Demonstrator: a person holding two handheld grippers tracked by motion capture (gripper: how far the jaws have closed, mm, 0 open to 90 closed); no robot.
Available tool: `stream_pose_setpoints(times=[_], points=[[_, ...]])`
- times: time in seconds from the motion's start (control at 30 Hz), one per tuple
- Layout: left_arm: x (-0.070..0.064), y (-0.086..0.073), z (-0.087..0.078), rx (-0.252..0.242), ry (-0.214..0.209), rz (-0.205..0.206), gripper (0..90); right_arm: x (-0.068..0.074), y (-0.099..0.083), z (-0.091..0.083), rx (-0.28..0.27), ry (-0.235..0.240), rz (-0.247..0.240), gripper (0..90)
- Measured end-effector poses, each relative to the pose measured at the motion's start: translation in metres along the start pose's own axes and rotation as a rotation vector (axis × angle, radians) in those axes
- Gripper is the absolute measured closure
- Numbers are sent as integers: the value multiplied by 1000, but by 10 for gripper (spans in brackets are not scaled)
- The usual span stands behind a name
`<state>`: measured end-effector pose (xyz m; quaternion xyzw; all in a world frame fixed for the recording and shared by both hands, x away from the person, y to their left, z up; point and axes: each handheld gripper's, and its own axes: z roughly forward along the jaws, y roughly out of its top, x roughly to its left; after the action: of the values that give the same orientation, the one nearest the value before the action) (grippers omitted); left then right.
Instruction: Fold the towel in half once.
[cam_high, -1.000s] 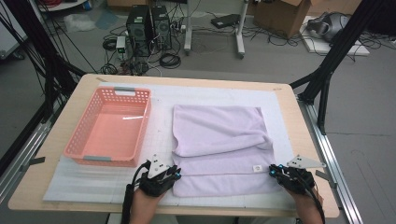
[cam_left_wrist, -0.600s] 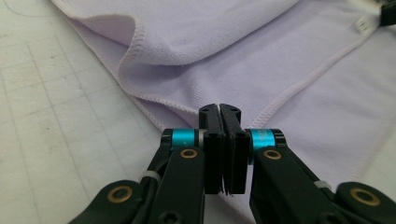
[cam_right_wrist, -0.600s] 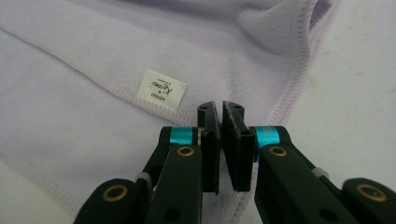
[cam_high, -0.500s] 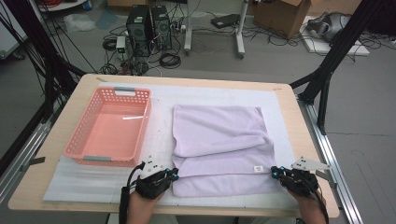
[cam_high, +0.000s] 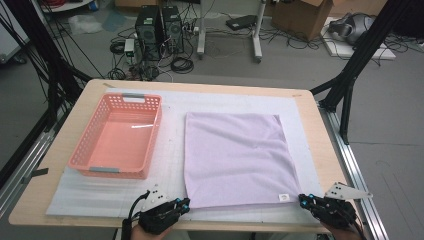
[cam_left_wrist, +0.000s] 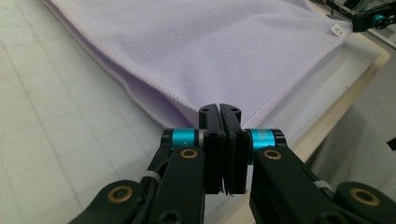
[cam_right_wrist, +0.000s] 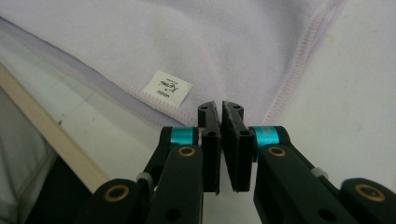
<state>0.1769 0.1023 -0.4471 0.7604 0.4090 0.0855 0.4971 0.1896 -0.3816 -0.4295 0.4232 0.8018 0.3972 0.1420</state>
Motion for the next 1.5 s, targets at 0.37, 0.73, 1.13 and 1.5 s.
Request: stream_pose_setpoints(times=[0.37, 0.73, 1.13, 1.5], points=[[13, 12, -1, -64, 40, -44, 581, -3, 2, -4, -86, -61, 68, 661], [23, 17, 25, 8, 101, -78, 537, -5, 1, 17, 67, -115, 113, 809], [3, 8, 36, 22, 191, 51, 677, -8, -2, 20, 32, -116, 143, 849], [18, 5, 6, 38, 106, -75, 865, 8, -12, 1, 41, -4, 172, 867]])
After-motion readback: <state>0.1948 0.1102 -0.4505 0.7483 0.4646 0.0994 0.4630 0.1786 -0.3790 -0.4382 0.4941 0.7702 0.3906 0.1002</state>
